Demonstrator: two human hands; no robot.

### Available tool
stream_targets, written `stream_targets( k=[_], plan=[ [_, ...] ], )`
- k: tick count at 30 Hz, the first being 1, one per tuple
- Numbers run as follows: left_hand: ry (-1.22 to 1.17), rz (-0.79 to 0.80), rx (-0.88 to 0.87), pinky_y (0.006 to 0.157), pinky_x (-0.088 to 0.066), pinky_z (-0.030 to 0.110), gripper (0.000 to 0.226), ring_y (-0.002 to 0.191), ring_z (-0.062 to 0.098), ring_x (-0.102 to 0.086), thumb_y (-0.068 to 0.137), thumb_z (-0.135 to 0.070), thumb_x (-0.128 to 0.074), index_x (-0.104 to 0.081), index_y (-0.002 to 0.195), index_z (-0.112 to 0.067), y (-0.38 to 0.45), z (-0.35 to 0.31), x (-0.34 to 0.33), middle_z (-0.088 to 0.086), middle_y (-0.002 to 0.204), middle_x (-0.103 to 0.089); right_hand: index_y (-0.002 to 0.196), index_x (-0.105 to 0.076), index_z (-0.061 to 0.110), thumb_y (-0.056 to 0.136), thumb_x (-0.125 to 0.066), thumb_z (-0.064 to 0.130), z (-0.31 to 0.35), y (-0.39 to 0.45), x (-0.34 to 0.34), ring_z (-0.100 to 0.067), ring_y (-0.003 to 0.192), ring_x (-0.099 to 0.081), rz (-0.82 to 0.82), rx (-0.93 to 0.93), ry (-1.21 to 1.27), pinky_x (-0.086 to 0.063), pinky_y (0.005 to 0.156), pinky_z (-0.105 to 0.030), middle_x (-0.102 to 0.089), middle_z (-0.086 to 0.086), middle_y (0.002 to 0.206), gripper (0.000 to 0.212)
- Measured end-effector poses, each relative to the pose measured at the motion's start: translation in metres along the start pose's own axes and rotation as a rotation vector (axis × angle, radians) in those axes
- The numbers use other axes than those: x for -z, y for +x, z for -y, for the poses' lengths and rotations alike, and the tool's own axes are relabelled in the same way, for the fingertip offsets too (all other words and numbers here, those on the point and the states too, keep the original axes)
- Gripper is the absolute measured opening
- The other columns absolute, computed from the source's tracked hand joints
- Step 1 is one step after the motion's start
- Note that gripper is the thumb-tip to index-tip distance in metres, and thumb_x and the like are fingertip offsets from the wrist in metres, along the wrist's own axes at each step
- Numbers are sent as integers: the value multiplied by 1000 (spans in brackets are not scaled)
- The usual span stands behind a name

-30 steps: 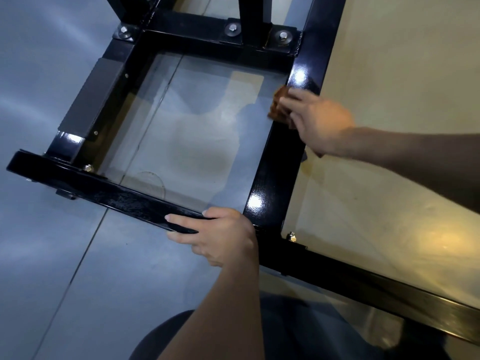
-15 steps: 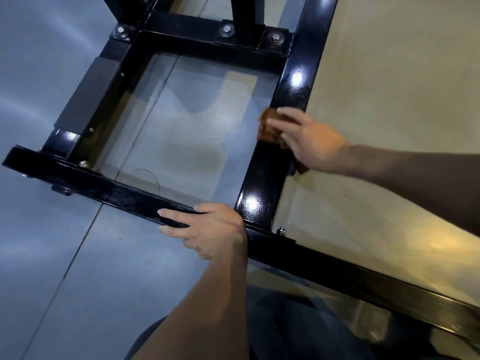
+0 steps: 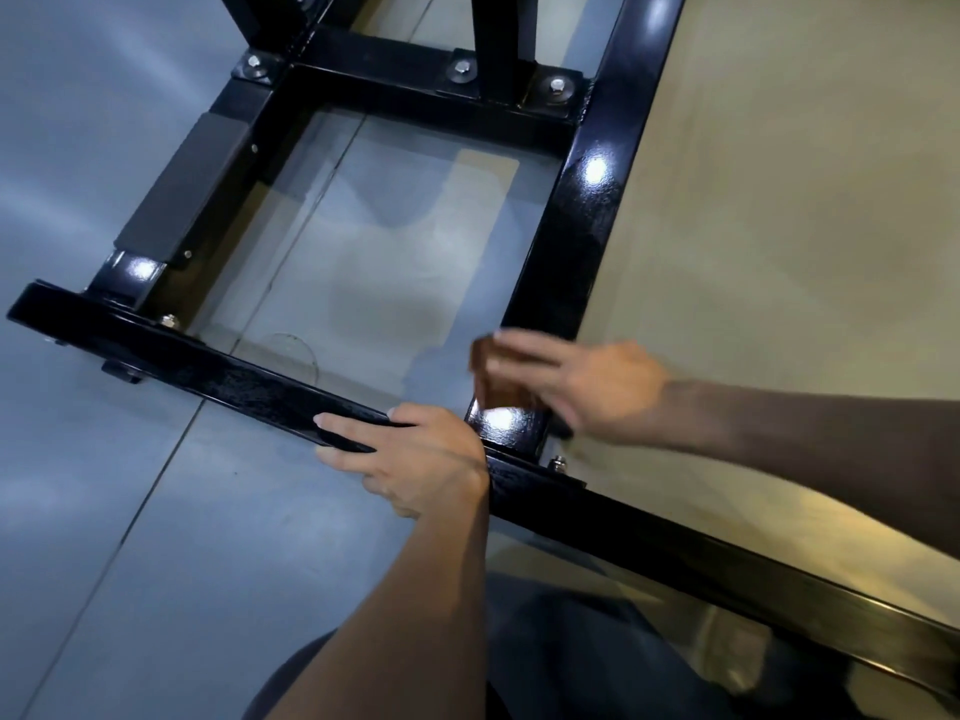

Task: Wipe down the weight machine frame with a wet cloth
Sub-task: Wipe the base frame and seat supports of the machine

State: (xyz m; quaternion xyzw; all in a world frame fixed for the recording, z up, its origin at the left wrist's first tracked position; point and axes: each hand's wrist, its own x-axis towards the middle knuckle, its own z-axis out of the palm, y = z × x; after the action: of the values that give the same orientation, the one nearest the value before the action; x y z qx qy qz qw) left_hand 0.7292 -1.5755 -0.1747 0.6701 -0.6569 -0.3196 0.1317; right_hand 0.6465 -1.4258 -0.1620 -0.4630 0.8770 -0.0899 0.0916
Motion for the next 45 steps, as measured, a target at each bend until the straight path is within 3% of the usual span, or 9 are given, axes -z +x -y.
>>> stream_targets(
  k=[8, 13, 18, 23, 27, 32, 39, 42, 45],
  plan=[
    [-30, 30, -18, 87, -45, 56, 70, 110, 50, -54, 102, -29, -35, -4, 165, -19, -1, 4, 0, 16, 168, -9, 158, -35, 38, 110, -35, 30, -105, 68, 34, -36, 141, -47, -141, -591, 99, -46, 108, -49, -18, 9, 170, 48],
    [8, 36, -29, 85, -47, 60, 71, 109, 50, -53, 101, -33, -33, -2, 164, -21, 0, 5, 0, 15, 168, -9, 154, -43, 40, 105, -42, 38, -13, 20, 5, -33, 116, -68, -127, -192, 99, -60, 82, -46, -27, 12, 168, 49],
    [38, -25, -20, 78, -47, 57, 69, 107, 46, -55, 101, -34, -32, -5, 164, -23, 1, 2, -6, 12, 168, -12, 143, -59, 38, 102, -39, 39, 12, -22, -10, -23, 66, -70, -102, 186, 8, -48, 47, -28, -46, 9, 159, 46],
    [32, -8, -6, 83, -47, 57, 70, 109, 49, -54, 102, -32, -33, -4, 164, -23, 2, 6, -8, 13, 168, -11, 153, -43, 44, 106, -39, 36, -95, 20, 11, -31, 117, -68, -231, -223, 8, -61, 77, -48, -31, 14, 166, 47],
    [34, -18, 14, 85, -46, 58, 69, 109, 48, -54, 101, -31, -34, -5, 164, -24, 2, 3, -9, 11, 168, -11, 157, -37, 39, 110, -35, 36, -151, 78, 42, -33, 143, -45, -178, -500, 83, -44, 111, -51, -23, 11, 169, 47],
    [37, -36, 29, 84, -45, 57, 69, 109, 46, -53, 102, -30, -35, -6, 164, -25, 1, 3, -9, 10, 168, -11, 157, -36, 34, 109, -36, 36, -127, 98, 51, -33, 139, -49, -136, -549, 28, -50, 103, -49, -26, 6, 168, 48],
    [66, -59, -9, 75, -49, 55, 69, 102, 47, -56, 99, -35, -31, -11, 164, -22, -1, 0, -10, 14, 166, -18, 155, -40, 45, 105, -30, 48, 4, 1, 5, -25, 101, -71, 30, -21, 72, -54, 63, -33, -21, 16, 170, 51],
    [70, -79, -16, 73, -49, 53, 69, 100, 45, -56, 99, -34, -32, -13, 164, -21, -2, -3, -9, 13, 165, -22, 154, -39, 48, 108, -30, 50, 24, -10, 9, -9, 125, -56, 128, -127, 325, -49, 89, -28, -4, 29, 167, 47],
    [74, -76, -18, 77, -50, 53, 73, 101, 44, -56, 95, -37, -27, -13, 164, -22, 1, -3, -10, 13, 165, -21, 147, -48, 43, 107, -50, 28, 16, -6, 16, -8, 134, -42, 2, -438, 763, -30, 106, -14, -27, 8, 150, 43]
  ],
)
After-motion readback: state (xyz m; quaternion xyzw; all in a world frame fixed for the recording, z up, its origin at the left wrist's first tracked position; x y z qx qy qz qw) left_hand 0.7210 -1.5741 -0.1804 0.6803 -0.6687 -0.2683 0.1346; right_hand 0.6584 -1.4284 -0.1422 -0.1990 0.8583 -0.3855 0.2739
